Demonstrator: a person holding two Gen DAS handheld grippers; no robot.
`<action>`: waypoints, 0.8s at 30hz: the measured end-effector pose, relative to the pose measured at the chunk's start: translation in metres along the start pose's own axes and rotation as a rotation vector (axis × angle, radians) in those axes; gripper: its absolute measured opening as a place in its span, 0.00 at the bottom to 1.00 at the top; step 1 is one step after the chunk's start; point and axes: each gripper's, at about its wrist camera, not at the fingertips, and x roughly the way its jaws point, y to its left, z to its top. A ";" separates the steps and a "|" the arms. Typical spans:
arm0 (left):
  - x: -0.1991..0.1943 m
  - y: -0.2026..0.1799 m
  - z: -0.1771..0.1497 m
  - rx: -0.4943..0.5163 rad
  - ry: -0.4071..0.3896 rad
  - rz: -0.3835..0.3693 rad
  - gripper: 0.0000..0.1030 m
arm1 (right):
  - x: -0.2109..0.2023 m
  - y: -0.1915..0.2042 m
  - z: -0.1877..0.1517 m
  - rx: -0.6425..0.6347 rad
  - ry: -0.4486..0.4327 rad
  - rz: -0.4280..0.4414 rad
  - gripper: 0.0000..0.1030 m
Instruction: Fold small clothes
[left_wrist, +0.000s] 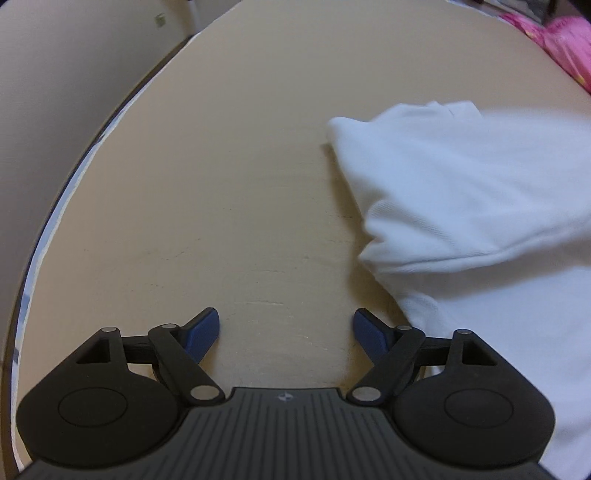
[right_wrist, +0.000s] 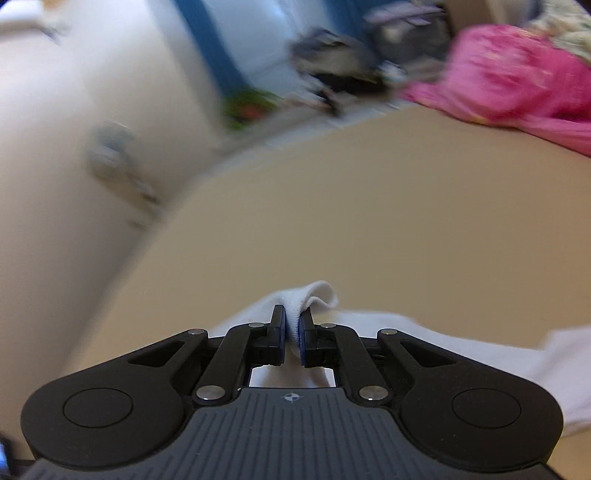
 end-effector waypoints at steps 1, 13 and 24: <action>-0.003 0.002 -0.001 -0.002 -0.008 -0.018 0.80 | 0.022 -0.013 -0.013 0.005 0.100 -0.043 0.06; 0.009 -0.013 0.019 0.075 -0.008 0.035 0.87 | 0.045 -0.038 -0.050 0.028 0.155 -0.084 0.07; -0.035 0.034 -0.028 0.029 0.014 -0.097 0.89 | -0.022 -0.042 -0.053 -0.031 0.064 -0.066 0.57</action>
